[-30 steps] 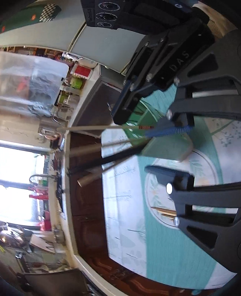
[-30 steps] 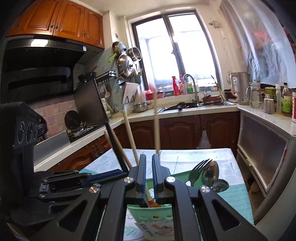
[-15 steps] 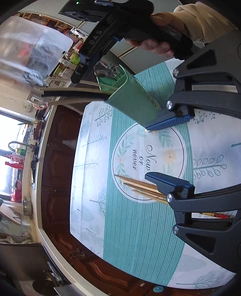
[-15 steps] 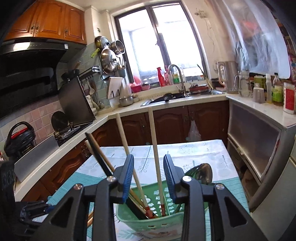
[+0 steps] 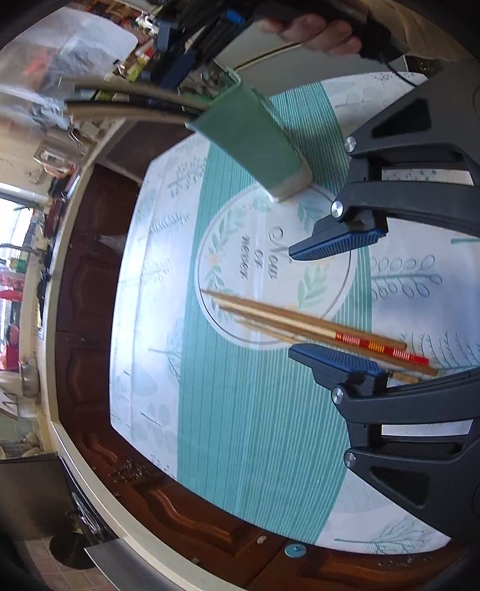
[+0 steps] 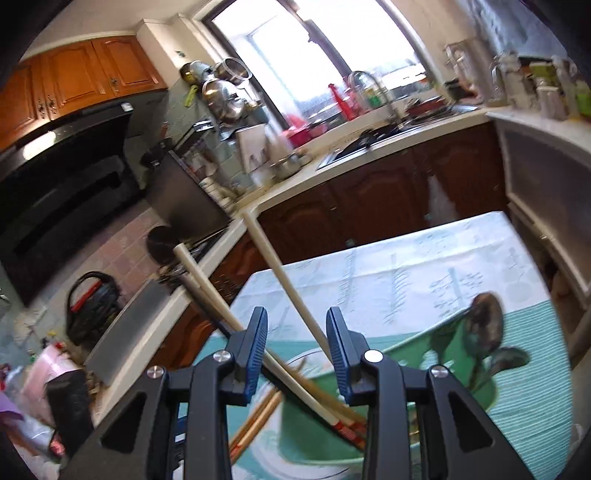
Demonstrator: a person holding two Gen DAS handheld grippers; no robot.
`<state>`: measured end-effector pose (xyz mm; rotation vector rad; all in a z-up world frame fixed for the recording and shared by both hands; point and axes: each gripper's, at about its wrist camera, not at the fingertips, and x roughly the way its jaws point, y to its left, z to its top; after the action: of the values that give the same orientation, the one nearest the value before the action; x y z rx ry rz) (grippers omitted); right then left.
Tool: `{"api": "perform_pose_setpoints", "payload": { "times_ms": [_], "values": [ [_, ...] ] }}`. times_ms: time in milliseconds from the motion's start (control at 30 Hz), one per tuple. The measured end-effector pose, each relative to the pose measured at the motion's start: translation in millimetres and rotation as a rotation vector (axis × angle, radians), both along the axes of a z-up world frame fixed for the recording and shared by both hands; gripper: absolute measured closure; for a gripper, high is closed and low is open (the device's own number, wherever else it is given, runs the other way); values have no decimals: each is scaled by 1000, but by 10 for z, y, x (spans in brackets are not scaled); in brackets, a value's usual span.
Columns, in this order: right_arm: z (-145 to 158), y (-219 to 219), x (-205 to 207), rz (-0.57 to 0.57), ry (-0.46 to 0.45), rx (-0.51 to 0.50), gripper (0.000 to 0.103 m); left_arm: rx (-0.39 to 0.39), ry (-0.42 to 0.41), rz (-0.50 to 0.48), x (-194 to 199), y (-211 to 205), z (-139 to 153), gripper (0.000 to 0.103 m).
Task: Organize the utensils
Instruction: 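Move both tools back over the remaining chopsticks on the tablecloth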
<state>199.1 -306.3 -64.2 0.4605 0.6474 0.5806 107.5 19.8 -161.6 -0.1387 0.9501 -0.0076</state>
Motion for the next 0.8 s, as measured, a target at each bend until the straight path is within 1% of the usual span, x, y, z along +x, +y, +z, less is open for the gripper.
{"api": "perform_pose_setpoints", "payload": {
  "times_ms": [67,133,267,400,567,700,800],
  "values": [
    [18,53,-48,20,-8,-13,70,0,19,20,19,76,-23,60],
    [34,102,-110,19,-16,-49,70,13,32,43,31,155,-29,60],
    [81,145,-254,-17,-36,-111,70,41,63,76,41,289,-53,60],
    [187,155,-425,-57,-60,-147,70,32,96,103,23,396,-112,60],
    [325,200,-668,-104,-97,-176,70,27,115,108,-11,438,-167,60],
    [415,296,-861,-87,-121,-194,70,30,122,97,-34,445,-189,60],
    [428,405,-952,-61,-119,-205,70,22,128,90,-51,471,-214,60]
  ]
}}
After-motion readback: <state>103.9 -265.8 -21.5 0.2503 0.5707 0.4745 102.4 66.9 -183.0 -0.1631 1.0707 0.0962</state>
